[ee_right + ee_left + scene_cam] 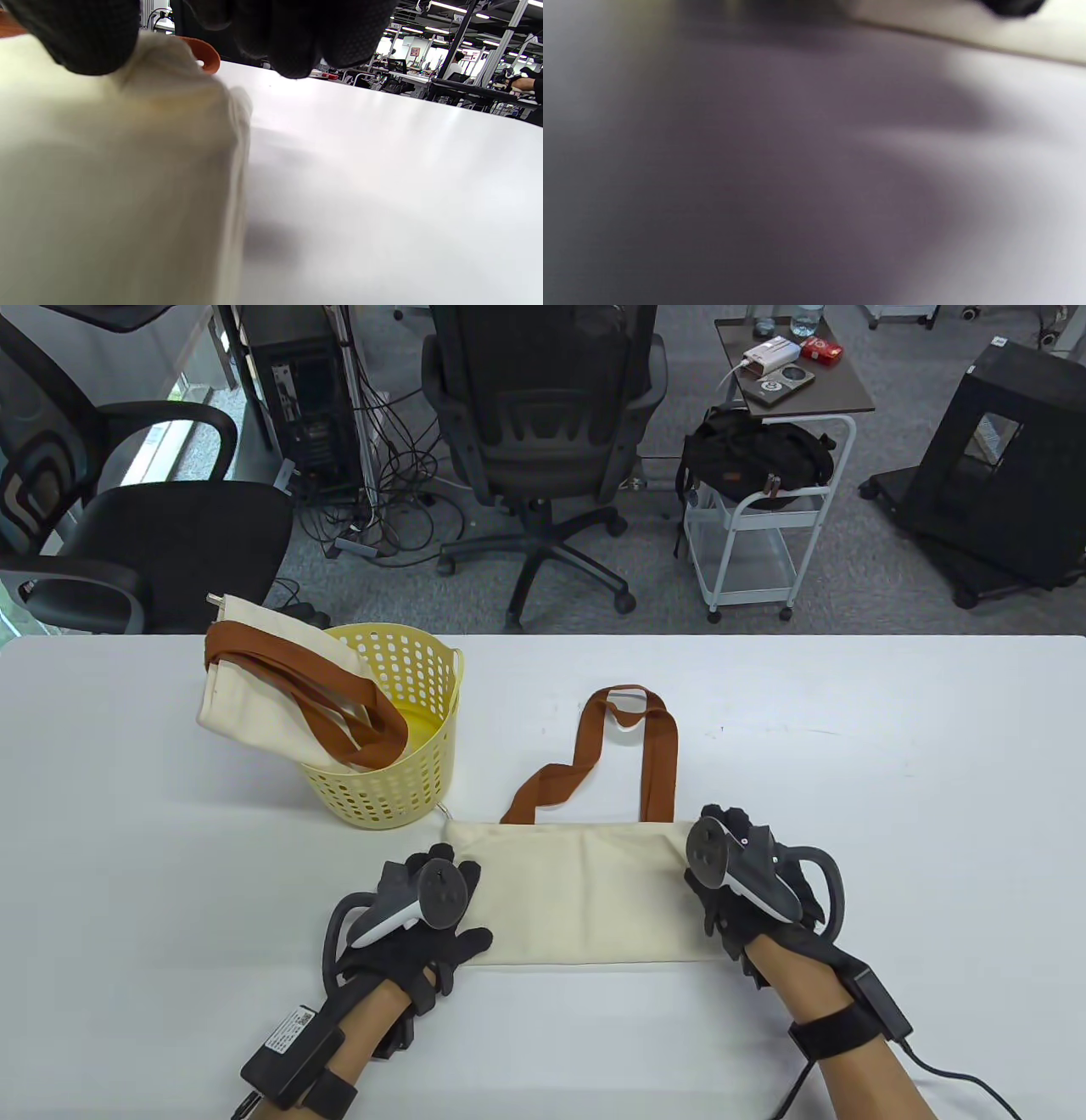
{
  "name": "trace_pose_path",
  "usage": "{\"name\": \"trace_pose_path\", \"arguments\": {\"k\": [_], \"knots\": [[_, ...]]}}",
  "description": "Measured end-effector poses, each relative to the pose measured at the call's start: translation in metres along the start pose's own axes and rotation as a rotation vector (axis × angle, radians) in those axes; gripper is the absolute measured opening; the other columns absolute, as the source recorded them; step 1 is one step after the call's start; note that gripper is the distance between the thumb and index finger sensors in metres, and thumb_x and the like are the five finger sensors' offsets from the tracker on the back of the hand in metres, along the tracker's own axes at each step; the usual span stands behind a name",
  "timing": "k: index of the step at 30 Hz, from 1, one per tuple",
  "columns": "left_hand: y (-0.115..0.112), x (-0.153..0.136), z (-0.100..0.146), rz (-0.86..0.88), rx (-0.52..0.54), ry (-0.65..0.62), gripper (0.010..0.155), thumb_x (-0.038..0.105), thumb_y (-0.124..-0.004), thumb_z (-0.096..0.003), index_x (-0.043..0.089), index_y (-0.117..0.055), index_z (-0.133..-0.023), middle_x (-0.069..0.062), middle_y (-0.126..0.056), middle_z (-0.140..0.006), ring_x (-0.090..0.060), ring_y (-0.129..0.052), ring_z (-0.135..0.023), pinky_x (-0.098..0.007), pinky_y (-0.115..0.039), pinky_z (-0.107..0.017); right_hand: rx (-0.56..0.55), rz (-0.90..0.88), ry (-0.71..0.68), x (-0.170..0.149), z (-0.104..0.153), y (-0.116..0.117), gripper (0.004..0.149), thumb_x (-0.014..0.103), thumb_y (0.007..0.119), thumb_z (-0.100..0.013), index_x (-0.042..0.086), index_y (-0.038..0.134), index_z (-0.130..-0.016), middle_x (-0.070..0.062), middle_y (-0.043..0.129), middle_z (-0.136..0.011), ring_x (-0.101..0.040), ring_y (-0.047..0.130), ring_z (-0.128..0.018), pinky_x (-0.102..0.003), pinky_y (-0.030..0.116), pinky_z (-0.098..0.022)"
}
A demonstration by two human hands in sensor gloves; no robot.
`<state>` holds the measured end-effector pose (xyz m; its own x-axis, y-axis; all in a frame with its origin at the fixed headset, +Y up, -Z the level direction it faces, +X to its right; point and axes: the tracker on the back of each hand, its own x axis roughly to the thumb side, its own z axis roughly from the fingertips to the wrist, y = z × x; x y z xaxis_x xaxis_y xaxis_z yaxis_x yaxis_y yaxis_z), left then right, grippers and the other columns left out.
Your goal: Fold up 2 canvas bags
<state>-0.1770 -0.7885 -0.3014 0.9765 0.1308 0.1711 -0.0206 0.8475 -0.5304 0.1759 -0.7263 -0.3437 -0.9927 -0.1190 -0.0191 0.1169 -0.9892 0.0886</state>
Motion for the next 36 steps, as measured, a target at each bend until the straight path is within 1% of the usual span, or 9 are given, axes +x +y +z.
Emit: {"name": "trace_pose_path", "arguments": {"k": [3,6,13,18,22,28,31,34,36], "knots": [[-0.001,-0.001,-0.001,0.014,-0.013,-0.004,0.082,0.063,-0.068,-0.0414,0.041,-0.019,-0.105,0.003,0.002,-0.112,-0.029,-0.008,-0.112,-0.061,-0.016,-0.078,-0.023,-0.005,0.017,0.012,-0.024,-0.019,0.077,0.051,0.083,-0.043,0.025,0.049,-0.107,-0.009,0.056,-0.113,-0.036,0.071,-0.098,-0.054,0.067,-0.069],[-0.001,-0.001,-0.001,0.015,-0.015,-0.006,0.082,0.063,-0.067,-0.0414,0.041,-0.019,-0.104,0.003,0.003,-0.112,-0.029,-0.007,-0.112,-0.061,-0.016,-0.078,-0.033,-0.020,0.021,0.030,-0.058,-0.039,0.076,0.051,0.083,-0.044,0.025,0.050,-0.107,-0.009,0.057,-0.113,-0.038,0.070,-0.099,-0.055,0.066,-0.070],[-0.002,-0.002,-0.001,0.027,-0.025,-0.010,0.082,0.063,-0.067,-0.0420,0.041,-0.017,-0.104,0.003,0.005,-0.111,-0.028,-0.004,-0.112,-0.060,-0.013,-0.078,0.010,0.005,0.005,0.075,-0.139,-0.052,0.076,0.048,0.085,-0.044,0.028,0.048,-0.107,-0.006,0.048,-0.117,-0.038,0.055,-0.107,-0.057,0.056,-0.077],[-0.004,-0.003,-0.001,0.039,-0.016,-0.014,0.082,0.063,-0.066,-0.0418,0.042,-0.017,-0.104,0.004,0.006,-0.111,-0.028,-0.004,-0.111,-0.060,-0.012,-0.078,0.099,-0.010,0.010,0.098,-0.182,-0.041,0.078,0.044,0.087,-0.044,0.032,0.043,-0.108,-0.001,0.037,-0.120,-0.034,0.039,-0.112,-0.056,0.044,-0.083],[-0.005,-0.004,-0.001,0.045,-0.009,-0.019,0.082,0.063,-0.067,-0.0418,0.041,-0.017,-0.104,0.004,0.005,-0.111,-0.028,-0.004,-0.111,-0.060,-0.012,-0.077,0.177,-0.022,0.051,0.109,-0.213,-0.021,0.076,0.038,0.087,-0.047,0.037,0.040,-0.107,0.003,0.031,-0.120,-0.031,0.031,-0.114,-0.054,0.036,-0.085],[-0.006,-0.004,-0.001,0.054,-0.007,-0.024,0.082,0.063,-0.067,-0.0419,0.041,-0.018,-0.104,0.003,0.006,-0.111,-0.028,-0.003,-0.111,-0.060,-0.011,-0.077,0.210,0.116,0.109,0.117,-0.243,0.003,0.077,0.029,0.086,-0.049,0.042,0.037,-0.106,0.007,0.027,-0.120,-0.027,0.027,-0.115,-0.052,0.032,-0.086],[-0.006,-0.004,0.000,0.057,-0.005,-0.027,0.082,0.063,-0.067,-0.0420,0.041,-0.017,-0.104,0.003,0.006,-0.111,-0.028,-0.003,-0.111,-0.060,-0.010,-0.077,0.257,0.095,0.105,0.120,-0.256,0.013,0.077,0.028,0.087,-0.049,0.044,0.037,-0.105,0.009,0.026,-0.120,-0.027,0.024,-0.115,-0.052,0.030,-0.087],[-0.006,-0.005,0.000,0.062,-0.004,-0.029,0.082,0.062,-0.067,-0.0420,0.041,-0.017,-0.104,0.004,0.006,-0.111,-0.028,-0.002,-0.111,-0.059,-0.010,-0.077,0.295,0.087,0.103,0.124,-0.265,0.016,0.067,0.023,0.085,-0.051,0.041,0.049,-0.104,0.008,0.031,-0.120,-0.027,0.026,-0.115,-0.052,0.031,-0.086],[-0.007,-0.005,0.000,0.064,-0.003,-0.030,0.082,0.063,-0.066,-0.0419,0.041,-0.017,-0.104,0.004,0.005,-0.111,-0.028,-0.002,-0.111,-0.059,-0.010,-0.077,0.297,0.114,0.118,0.125,-0.267,0.015,0.066,0.024,0.085,-0.051,0.037,0.049,-0.105,0.005,0.047,-0.118,-0.026,0.038,-0.114,-0.052,0.036,-0.087]]}}
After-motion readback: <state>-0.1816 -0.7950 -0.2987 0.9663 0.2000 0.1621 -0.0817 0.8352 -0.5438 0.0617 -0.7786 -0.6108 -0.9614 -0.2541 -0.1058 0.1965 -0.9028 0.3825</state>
